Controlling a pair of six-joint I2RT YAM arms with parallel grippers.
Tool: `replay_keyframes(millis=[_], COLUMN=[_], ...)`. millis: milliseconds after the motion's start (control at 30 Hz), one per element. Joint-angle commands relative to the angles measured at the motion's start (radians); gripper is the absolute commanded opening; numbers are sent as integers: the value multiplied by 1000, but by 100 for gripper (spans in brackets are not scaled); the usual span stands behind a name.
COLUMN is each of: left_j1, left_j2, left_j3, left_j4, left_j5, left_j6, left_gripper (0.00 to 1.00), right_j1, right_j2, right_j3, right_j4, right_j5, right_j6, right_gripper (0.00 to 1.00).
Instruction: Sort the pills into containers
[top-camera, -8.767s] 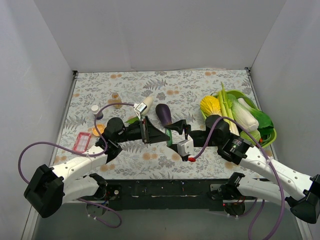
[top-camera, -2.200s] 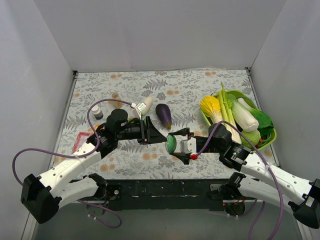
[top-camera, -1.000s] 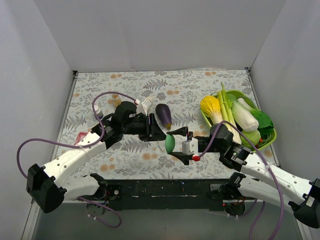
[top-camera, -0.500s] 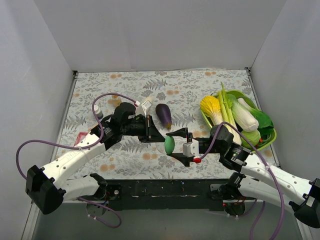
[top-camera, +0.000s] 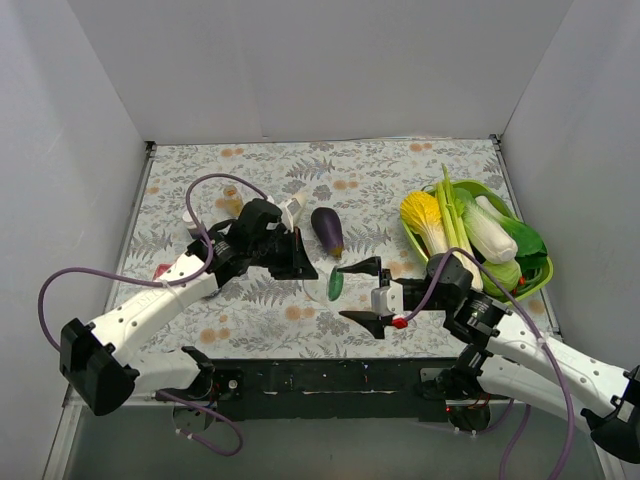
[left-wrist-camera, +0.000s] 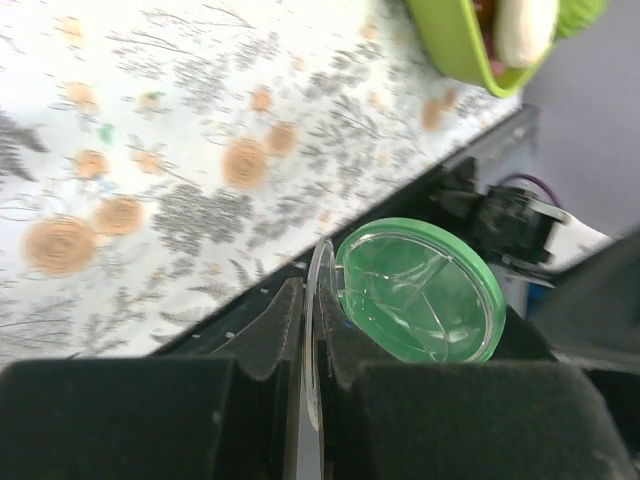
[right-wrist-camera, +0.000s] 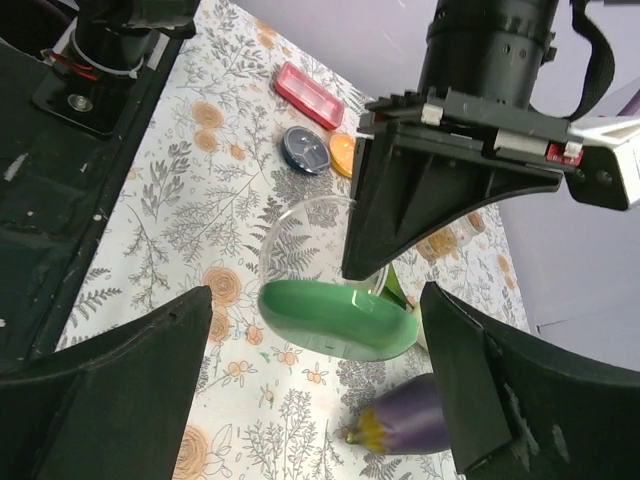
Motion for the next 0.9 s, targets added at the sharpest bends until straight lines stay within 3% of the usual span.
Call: replay_keyframes(millis=[0,367,467,500,600,633,733,867], left_j1=[5,-42,-100,-113,-153,-162,-196,-220], left_j2=[38,226,274,301,343,349,357,346], left_j3=[77,201,235,241,260,263,264,257], left_j4=[-119,-217,-237,-242,-249,-248,-233,-211], left_j5=[-170,-426,-518,-563,-598,-598,-598,-592], left_j6=[132,391,444,451,465,467,465,442], left_gripper=[0,0,0,0,0,0,0,0], right_j1=[4,-7,-15,-21,-53,-61,-69,-72], right_j2=[-51,-104,-95,-88,-13,33,86,136], right_j3=[12,-29,-60,-68,-88,-97,-128,-100], right_j4=[-40,-63,-10,15,107,140,281,296], right_j5=[-34,6,47,55,13,5,8,49], right_j6=[60,295,399,494,664,789,914,979], right_gripper=[92,90,76,65,53,51,45,36])
